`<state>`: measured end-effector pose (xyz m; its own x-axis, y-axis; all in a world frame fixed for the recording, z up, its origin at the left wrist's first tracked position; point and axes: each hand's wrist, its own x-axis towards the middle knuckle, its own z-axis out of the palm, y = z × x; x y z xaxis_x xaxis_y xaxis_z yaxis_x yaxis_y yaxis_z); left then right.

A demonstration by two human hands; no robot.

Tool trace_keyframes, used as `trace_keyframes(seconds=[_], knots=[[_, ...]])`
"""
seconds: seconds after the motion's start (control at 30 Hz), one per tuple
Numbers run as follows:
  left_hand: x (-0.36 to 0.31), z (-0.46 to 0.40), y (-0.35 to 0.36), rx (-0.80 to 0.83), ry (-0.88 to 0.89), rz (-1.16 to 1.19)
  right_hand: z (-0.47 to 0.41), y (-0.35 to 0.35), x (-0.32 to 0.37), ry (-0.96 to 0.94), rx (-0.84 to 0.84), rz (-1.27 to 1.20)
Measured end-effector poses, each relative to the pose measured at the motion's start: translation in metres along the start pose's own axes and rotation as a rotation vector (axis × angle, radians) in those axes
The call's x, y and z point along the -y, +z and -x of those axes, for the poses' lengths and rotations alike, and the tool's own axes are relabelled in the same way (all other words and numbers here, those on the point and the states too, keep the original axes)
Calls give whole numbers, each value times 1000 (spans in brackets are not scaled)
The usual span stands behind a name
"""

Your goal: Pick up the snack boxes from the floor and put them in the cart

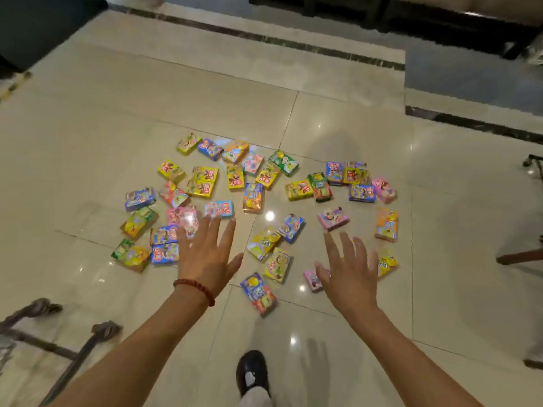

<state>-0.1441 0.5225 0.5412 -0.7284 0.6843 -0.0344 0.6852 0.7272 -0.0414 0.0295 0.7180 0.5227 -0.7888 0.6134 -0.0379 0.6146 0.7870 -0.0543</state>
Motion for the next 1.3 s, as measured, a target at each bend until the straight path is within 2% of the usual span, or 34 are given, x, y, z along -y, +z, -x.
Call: trace_keyframes(seconds=[0.07, 0.2, 0.3, 0.4, 0.6, 0.67, 0.77, 0.83, 0.9, 0.97, 1.07, 1.2, 1.3], knots=[[-4, -8, 56, 72, -56, -32, -17, 53, -5, -12, 43, -13], [-22, -13, 182, 167, -87, 53, -38, 170, -20, -22, 145, -48], [-33, -6, 275, 283, -194, 16, -47, 263, -30, -66, 261, -45], [-41, 7, 363, 352, -270, 91, -57, 349, -38, -72, 336, -55], [-63, 0, 517, 434, -355, 147, -87, 498, -45, -66, 286, -138], [-72, -5, 563, 423, -374, 192, -103, 540, -41, -45, 326, -172], [-79, -5, 624, 345, -490, 407, -123, 590, -27, 90, 251, -322], [-81, -4, 645, 236, -591, 536, -132, 616, -15, 292, 272, -456], [-85, 0, 653, 185, -688, 694, -134, 635, -6, 387, 244, -498], [-88, 3, 654, 130, -760, 795, -131, 645, -1, 361, 184, -471], [-89, 9, 653, 121, -833, 801, -125, 651, 2, 350, 185, -486], [-89, 6, 656, 94, -785, 812, -117, 651, 11, 283, 167, -575], [-92, 0, 655, 67, -831, 886, -114, 651, 16, 230, 150, -639]])
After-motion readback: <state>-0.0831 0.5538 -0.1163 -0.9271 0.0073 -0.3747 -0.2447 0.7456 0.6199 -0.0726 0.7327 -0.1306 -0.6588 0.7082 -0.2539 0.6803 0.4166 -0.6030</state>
